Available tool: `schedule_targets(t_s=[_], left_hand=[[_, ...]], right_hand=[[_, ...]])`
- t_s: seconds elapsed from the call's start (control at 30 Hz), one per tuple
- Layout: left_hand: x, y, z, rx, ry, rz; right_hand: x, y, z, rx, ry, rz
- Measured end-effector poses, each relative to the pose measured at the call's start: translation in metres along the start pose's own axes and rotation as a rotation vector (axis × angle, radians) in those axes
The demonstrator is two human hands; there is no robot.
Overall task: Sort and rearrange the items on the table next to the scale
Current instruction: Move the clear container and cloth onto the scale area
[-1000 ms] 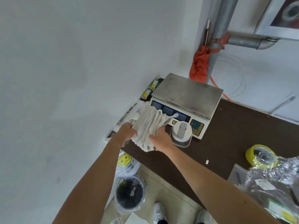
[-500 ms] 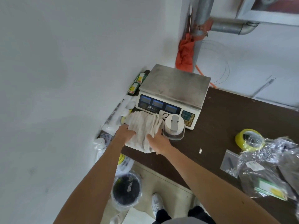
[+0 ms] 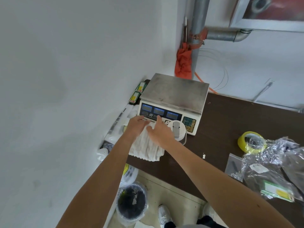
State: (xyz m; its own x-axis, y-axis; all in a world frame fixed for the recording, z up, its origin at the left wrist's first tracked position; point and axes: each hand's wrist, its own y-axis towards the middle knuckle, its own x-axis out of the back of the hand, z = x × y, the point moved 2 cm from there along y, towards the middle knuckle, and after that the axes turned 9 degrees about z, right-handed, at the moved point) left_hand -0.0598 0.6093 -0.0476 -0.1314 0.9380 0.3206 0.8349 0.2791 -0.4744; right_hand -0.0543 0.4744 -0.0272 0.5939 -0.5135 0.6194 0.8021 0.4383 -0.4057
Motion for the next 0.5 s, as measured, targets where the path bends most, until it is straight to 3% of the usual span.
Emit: schedule_targets(t_s=[0.3, 0.5], left_hand=[[-0.032, -0.012, -0.071, -0.195, -0.054, 0.055], [-0.080, -0.031, -0.102, -0.295, 0.019, 0.161]], right_hand=[[0.060, -0.016, -0.001, 0.116, 0.209, -0.128], [0.104, -0.047, -0.043, 0.068, 0.179, -0.234]])
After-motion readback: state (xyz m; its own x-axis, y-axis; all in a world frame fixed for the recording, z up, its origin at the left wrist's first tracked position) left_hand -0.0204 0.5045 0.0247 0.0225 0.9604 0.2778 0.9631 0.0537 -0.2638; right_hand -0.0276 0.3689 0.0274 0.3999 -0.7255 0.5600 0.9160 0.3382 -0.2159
